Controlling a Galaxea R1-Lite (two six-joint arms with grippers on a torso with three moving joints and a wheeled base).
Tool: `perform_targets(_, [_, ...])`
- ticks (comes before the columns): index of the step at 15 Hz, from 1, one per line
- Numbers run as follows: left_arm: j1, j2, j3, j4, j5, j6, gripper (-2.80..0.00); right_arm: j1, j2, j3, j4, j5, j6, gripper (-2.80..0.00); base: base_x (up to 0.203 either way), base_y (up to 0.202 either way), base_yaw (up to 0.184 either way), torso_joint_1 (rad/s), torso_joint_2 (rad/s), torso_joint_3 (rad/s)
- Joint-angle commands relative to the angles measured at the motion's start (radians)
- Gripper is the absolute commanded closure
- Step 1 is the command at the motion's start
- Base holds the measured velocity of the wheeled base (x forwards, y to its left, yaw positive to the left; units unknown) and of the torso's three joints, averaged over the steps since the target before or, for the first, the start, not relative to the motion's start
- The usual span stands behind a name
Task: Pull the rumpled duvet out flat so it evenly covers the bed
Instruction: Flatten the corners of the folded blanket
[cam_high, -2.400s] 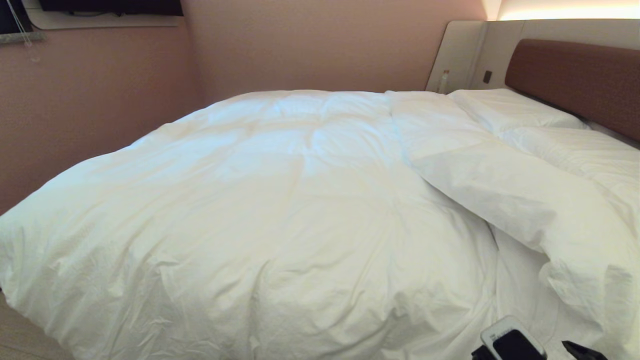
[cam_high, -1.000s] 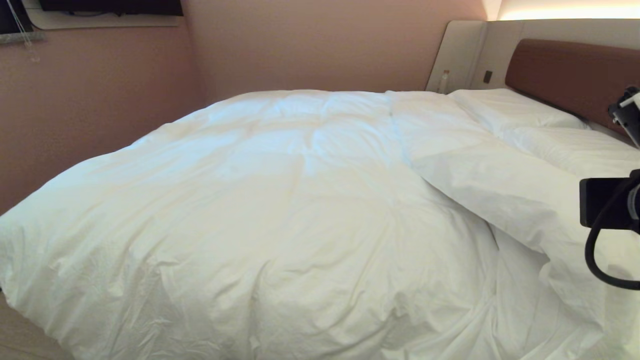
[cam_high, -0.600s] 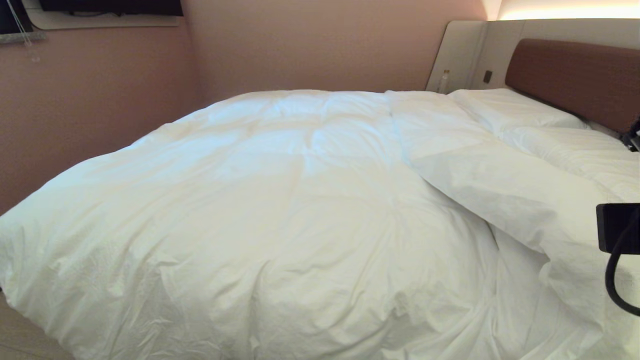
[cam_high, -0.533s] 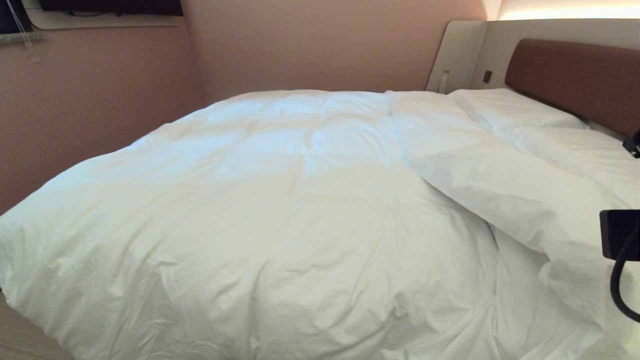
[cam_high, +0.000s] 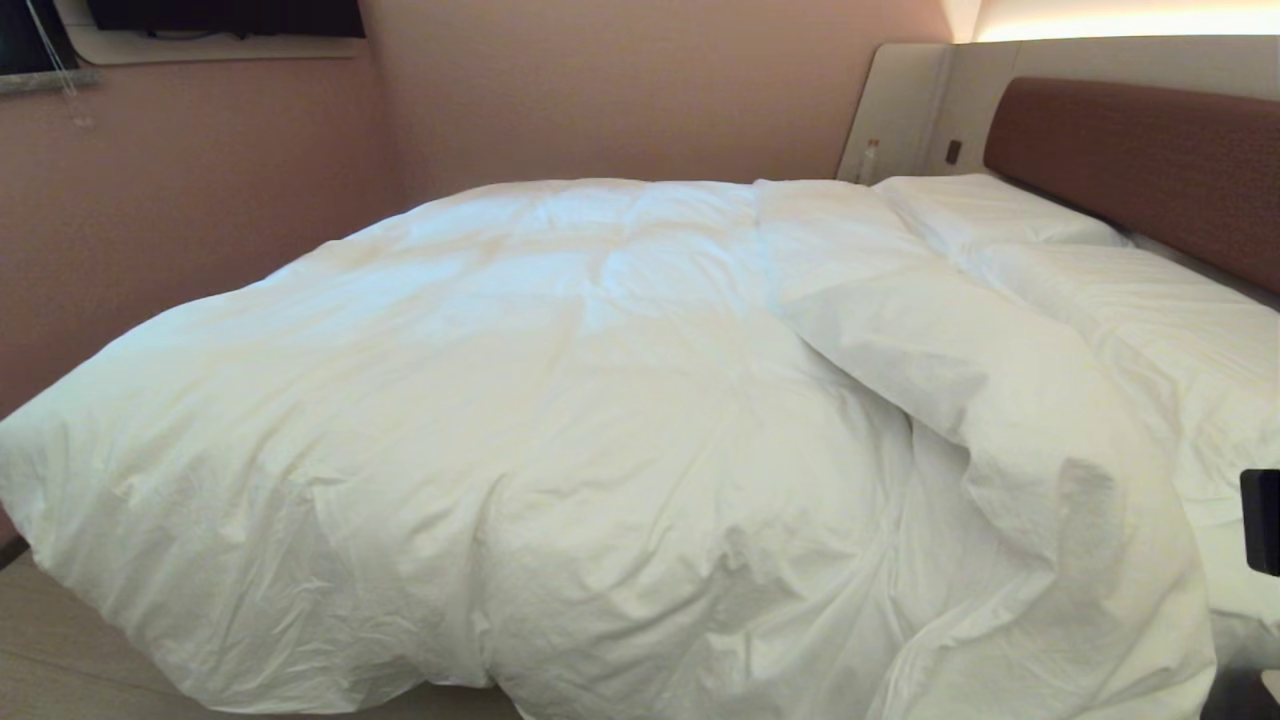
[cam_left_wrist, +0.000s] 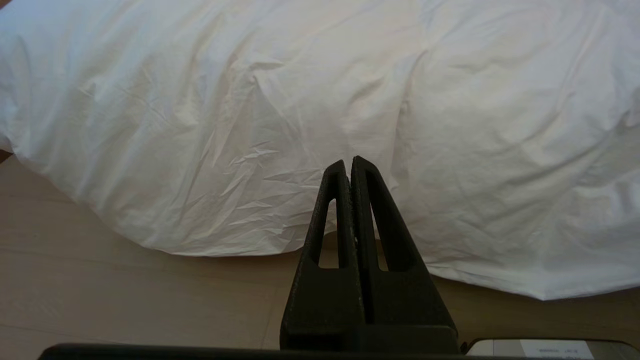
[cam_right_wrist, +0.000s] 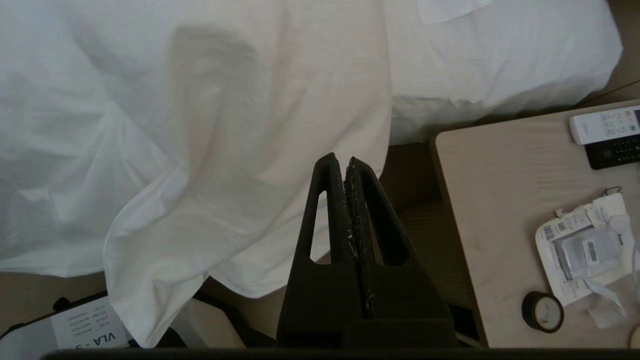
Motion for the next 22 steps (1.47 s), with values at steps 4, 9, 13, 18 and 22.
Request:
perform_targets(4, [0.0, 0.0, 0.002, 0.001, 0.0, -0.003, 0.0, 0.001, -0.009, 0.016, 0.003, -0.003, 0.004, 0.0, 0.0, 0.0, 0.0, 0.0, 0.0, 0.0])
perform_targets(9, [0.0, 0.0, 0.002, 0.001, 0.0, -0.002, 0.0, 0.001, -0.009, 0.015, 0.001, 0.0, 0.003, 0.0, 0.0, 0.0, 0.0, 0.0, 0.0, 0.0])
perform_targets(13, [0.0, 0.0, 0.002, 0.001, 0.0, 0.0, 0.0, -0.002, -0.009, 0.013, 0.001, 0.011, 0.005, 0.0, 0.001, 0.056, -0.006, 0.002, 0.0, 0.002])
perform_targets(18, [0.0, 0.0, 0.002, 0.001, 0.002, -0.002, 0.0, -0.125, -0.013, 0.016, -0.097, 0.019, 0.046, 0.0, 0.0, 0.127, 0.001, 0.0, 0.0, 0.001])
perform_targets(22, [0.0, 0.0, 0.002, 0.001, 0.002, -0.002, 0.0, -0.218, -0.028, 0.041, -0.117, 0.082, 0.043, 0.0, 0.0, 0.0, 0.0, 0.0, 0.0, 0.0])
